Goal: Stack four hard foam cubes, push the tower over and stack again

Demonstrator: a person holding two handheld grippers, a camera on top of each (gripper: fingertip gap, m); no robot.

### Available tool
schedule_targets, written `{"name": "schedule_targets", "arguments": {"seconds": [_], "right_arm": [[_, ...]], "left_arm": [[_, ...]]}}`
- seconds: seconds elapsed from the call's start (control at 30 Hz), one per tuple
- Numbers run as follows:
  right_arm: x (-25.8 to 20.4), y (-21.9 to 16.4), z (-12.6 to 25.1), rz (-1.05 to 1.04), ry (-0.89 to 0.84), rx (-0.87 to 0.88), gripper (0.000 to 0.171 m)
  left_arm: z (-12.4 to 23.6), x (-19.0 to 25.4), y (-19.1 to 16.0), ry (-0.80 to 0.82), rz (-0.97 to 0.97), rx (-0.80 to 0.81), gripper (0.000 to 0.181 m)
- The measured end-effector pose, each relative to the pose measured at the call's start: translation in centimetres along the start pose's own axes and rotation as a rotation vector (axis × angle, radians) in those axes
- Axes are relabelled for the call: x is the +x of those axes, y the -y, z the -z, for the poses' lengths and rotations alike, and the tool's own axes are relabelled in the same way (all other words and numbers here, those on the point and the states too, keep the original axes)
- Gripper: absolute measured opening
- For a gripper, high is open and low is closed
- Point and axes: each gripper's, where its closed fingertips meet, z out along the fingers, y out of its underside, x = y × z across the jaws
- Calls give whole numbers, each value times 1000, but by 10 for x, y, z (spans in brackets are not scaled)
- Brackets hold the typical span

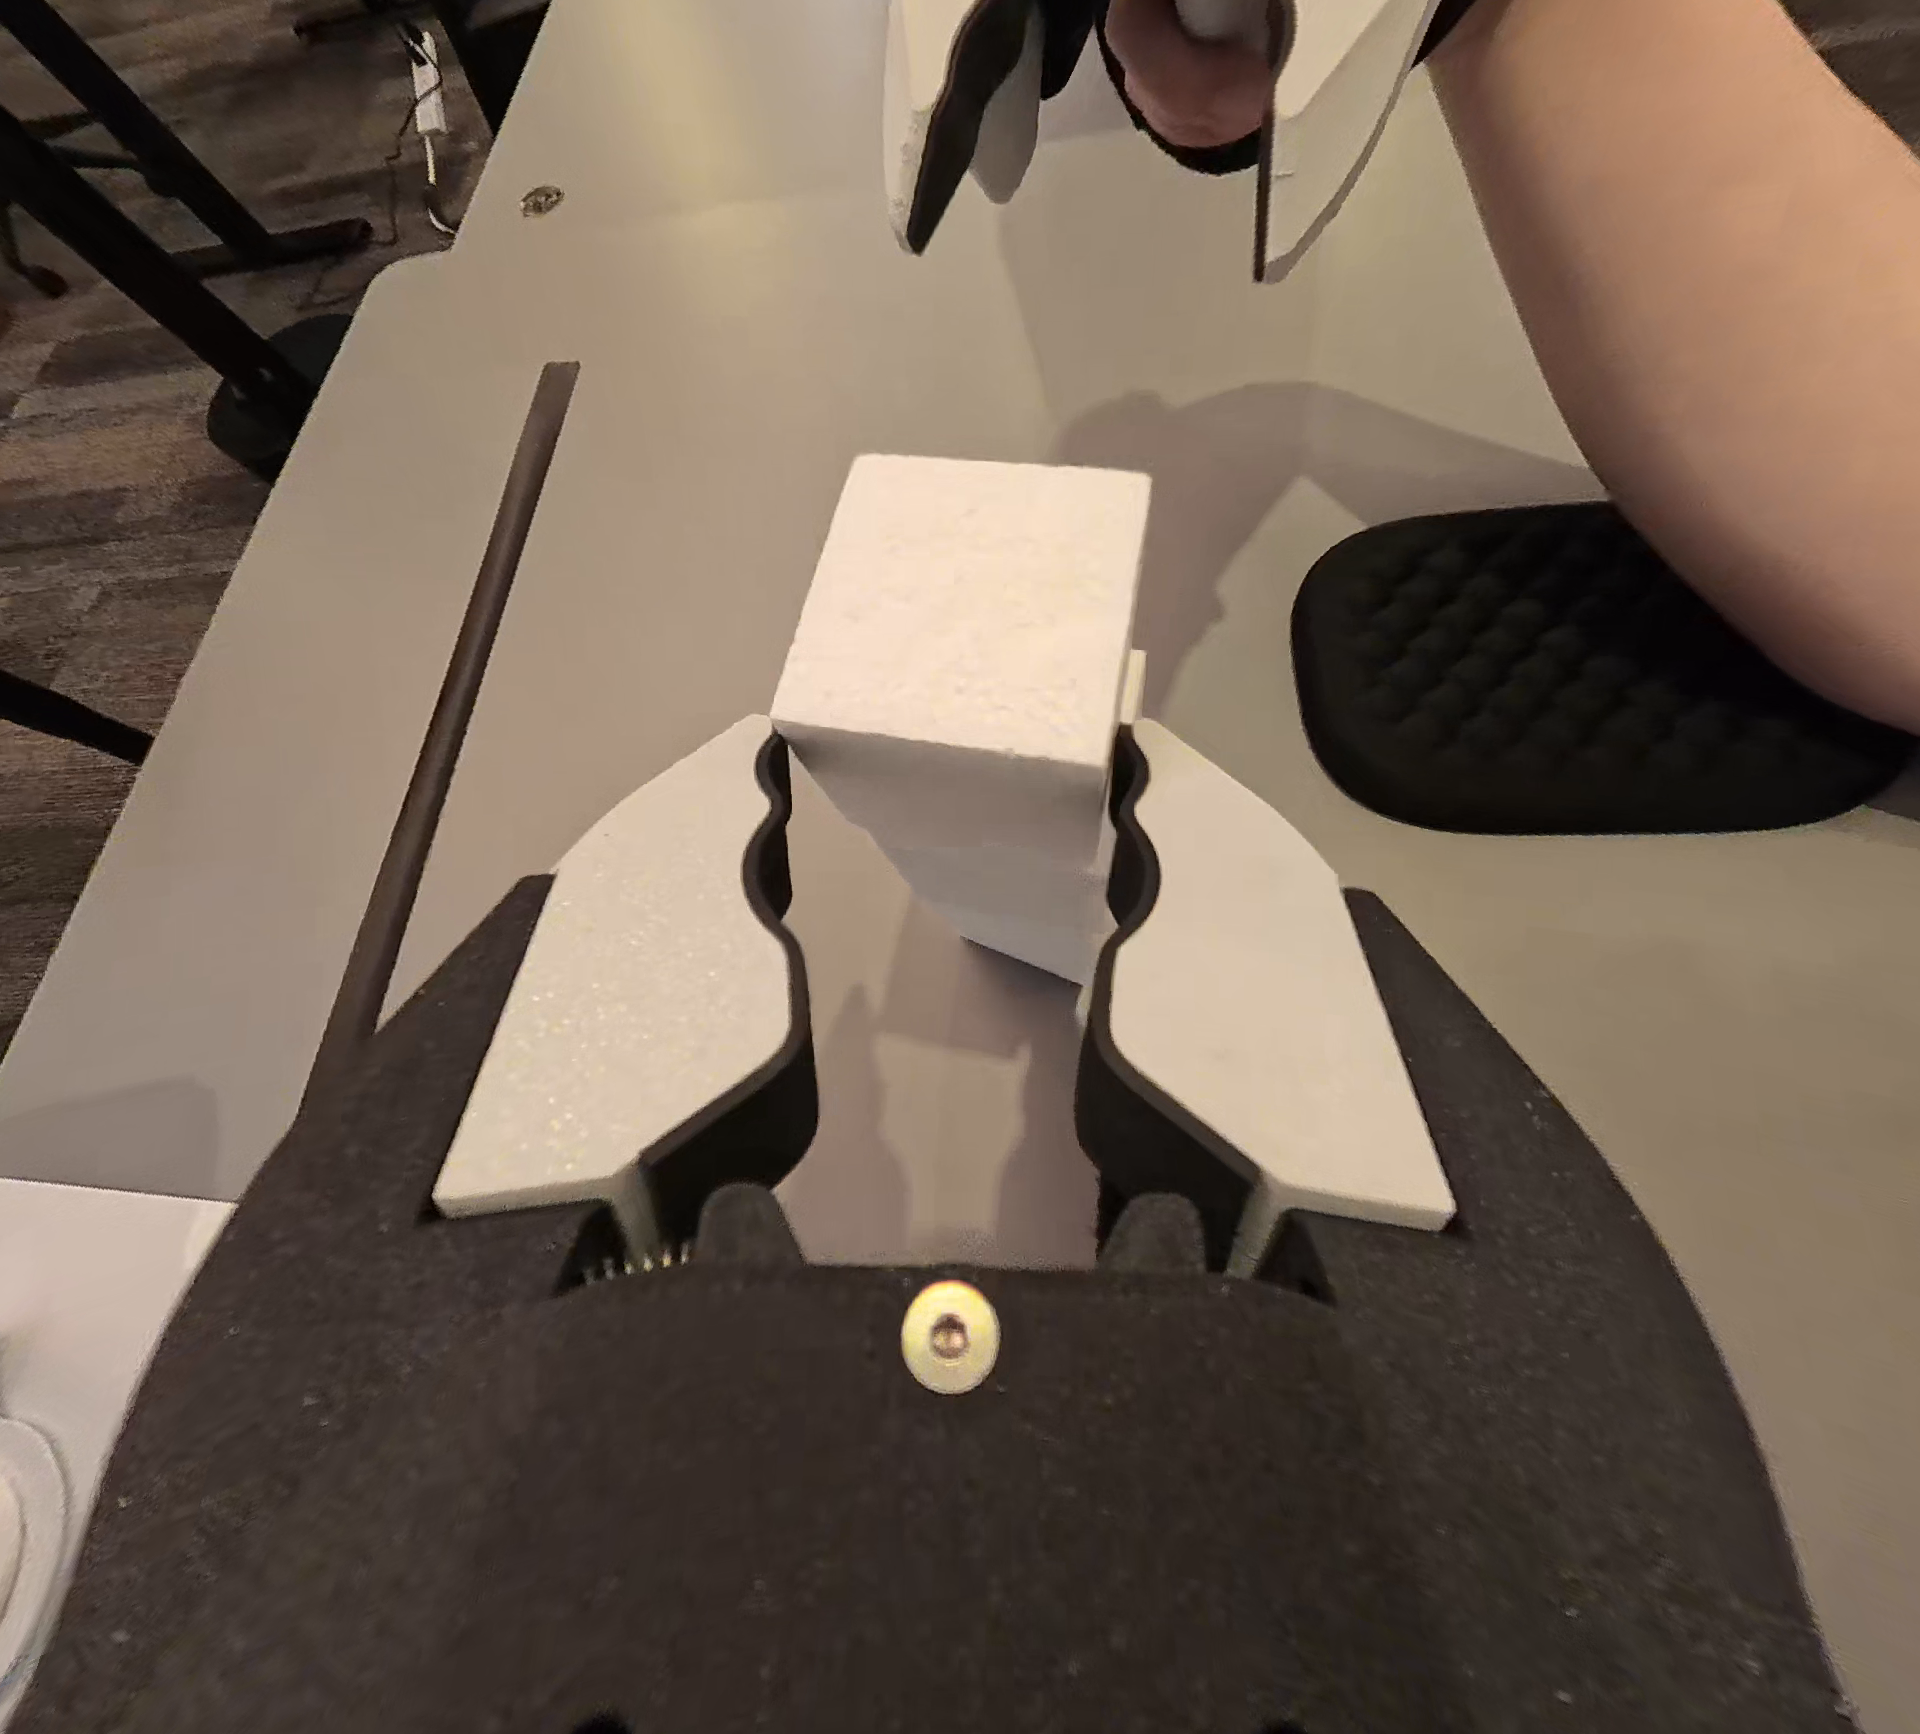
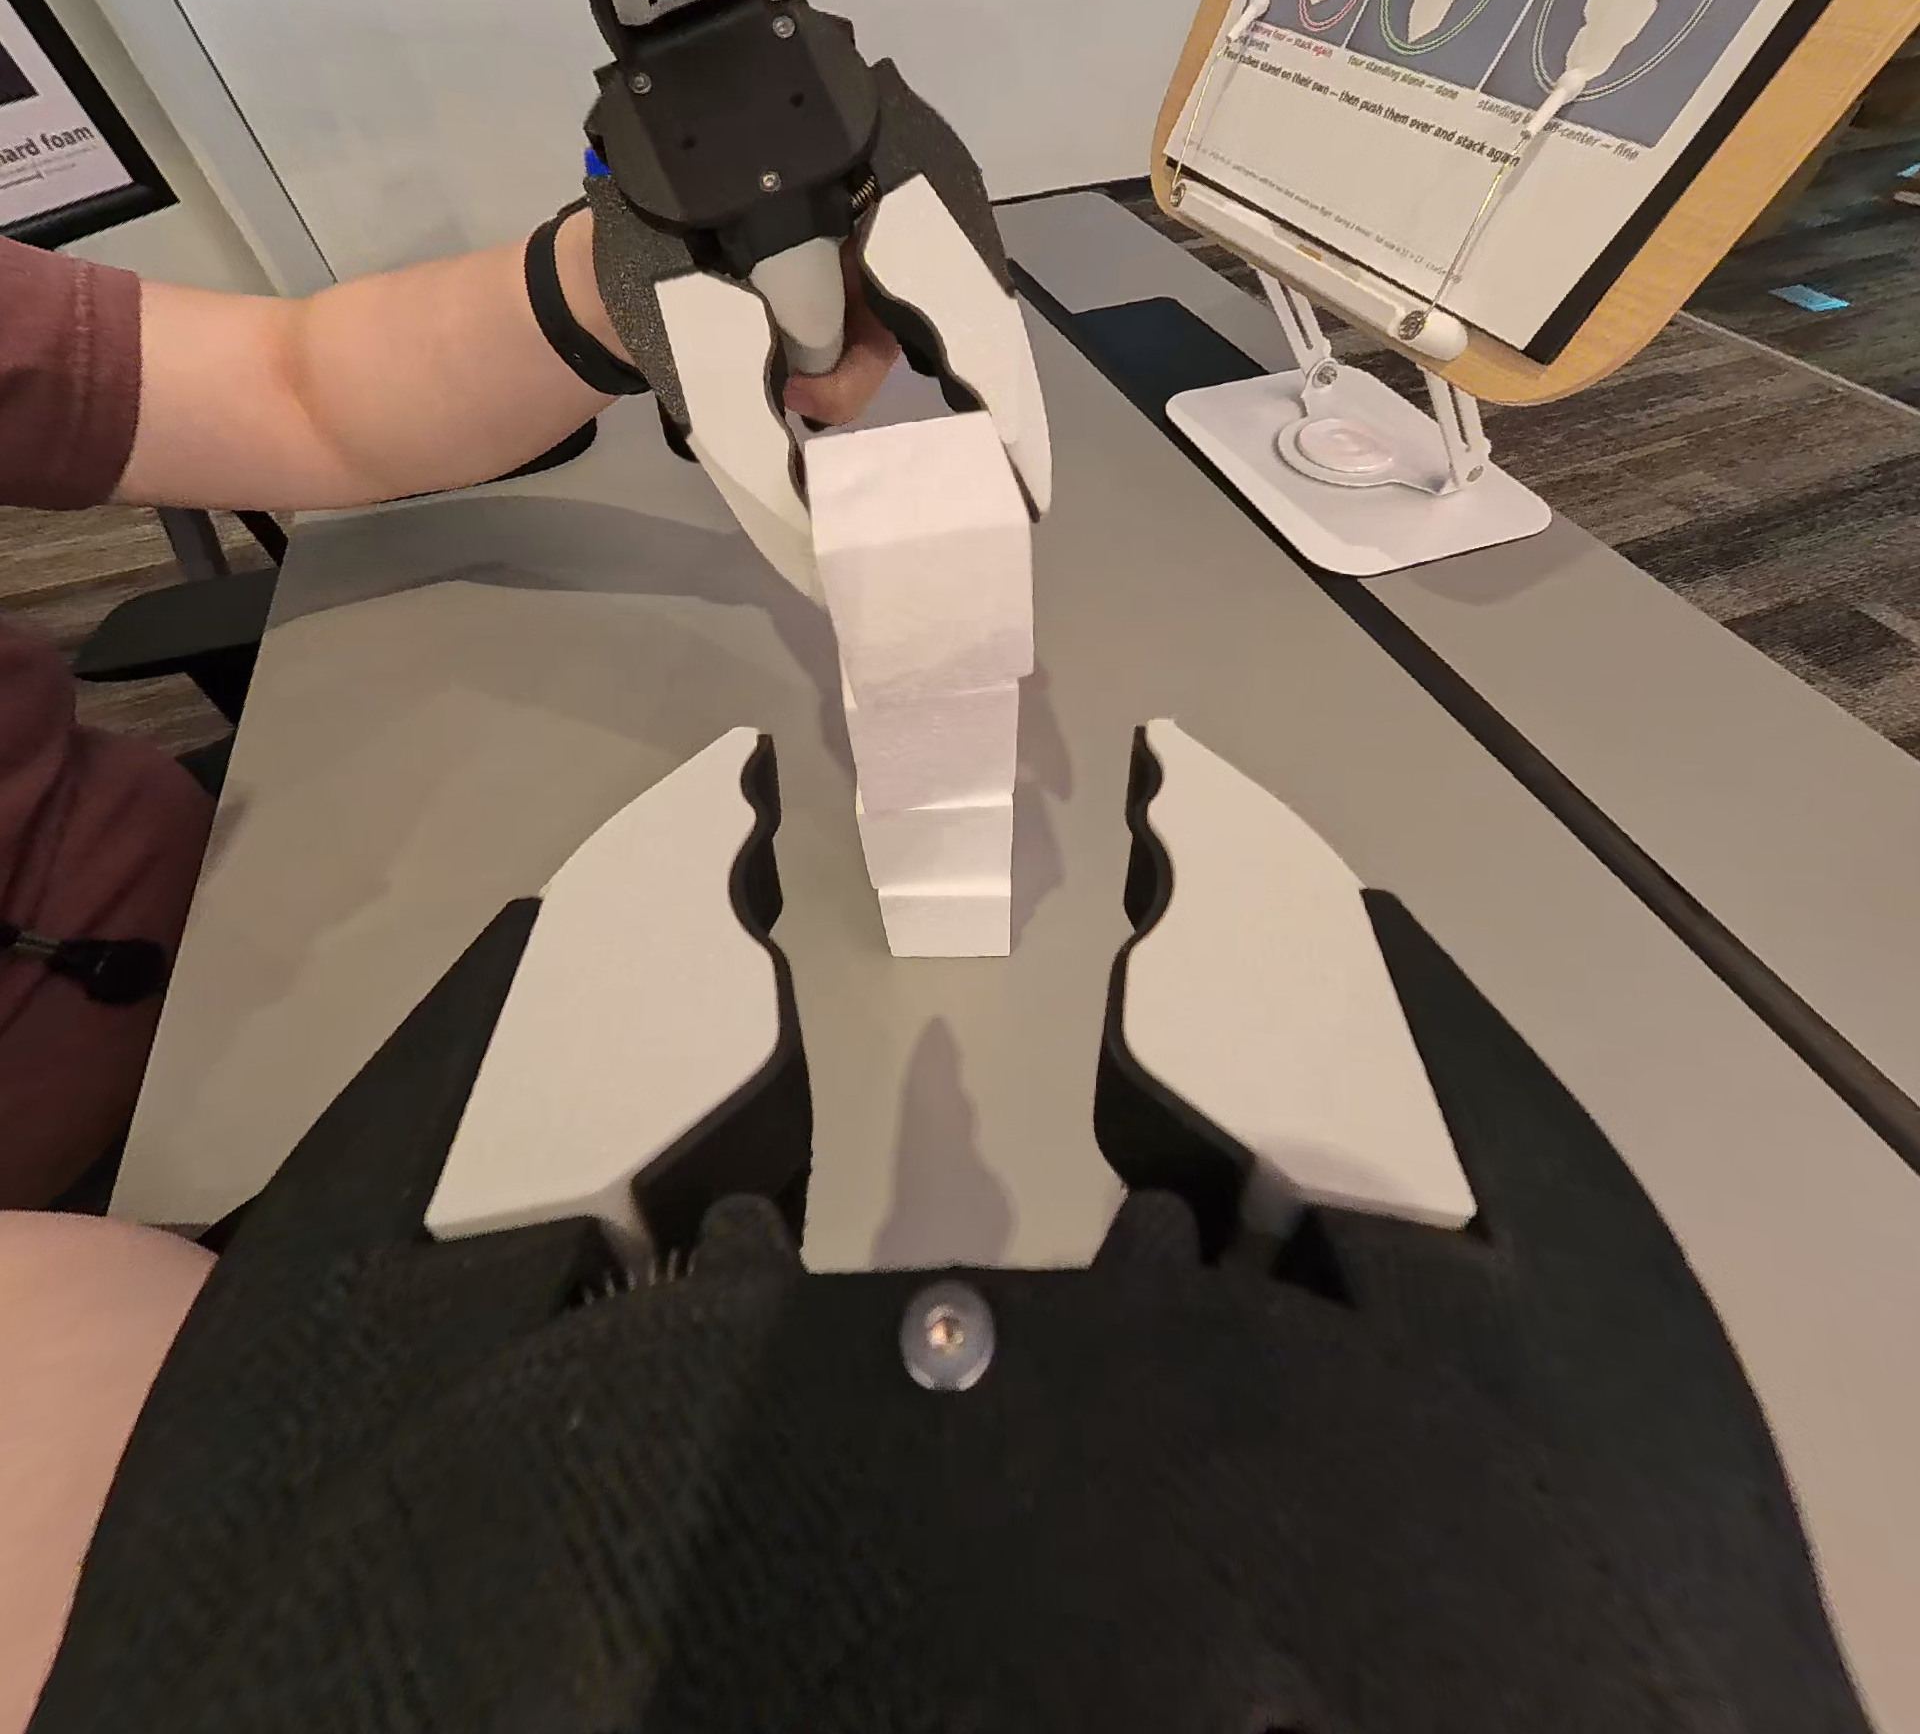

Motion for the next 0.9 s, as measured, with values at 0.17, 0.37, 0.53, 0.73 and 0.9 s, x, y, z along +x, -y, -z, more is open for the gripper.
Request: {"name": "schedule_targets", "arguments": {"seconds": [0.17,0.37,0.53,0.73,0.9], "right_arm": [[4,-8,-1,-22,-12,-29,66],[29,-51,18,-135,-184,-243,30],[49,-110,45,-403,-348,-451,1],[41,-172,46,-730,-561,-668,1],[11,-167,1,-908,-552,-750,1]], "left_arm": [[12,-6,3,42,73,35,97],[98,-32,2,287,178,301,84],[186,-81,-79,735,246,143,3],[246,-82,-123,778,348,45,0],[261,-76,-115,743,361,85,0]]}}
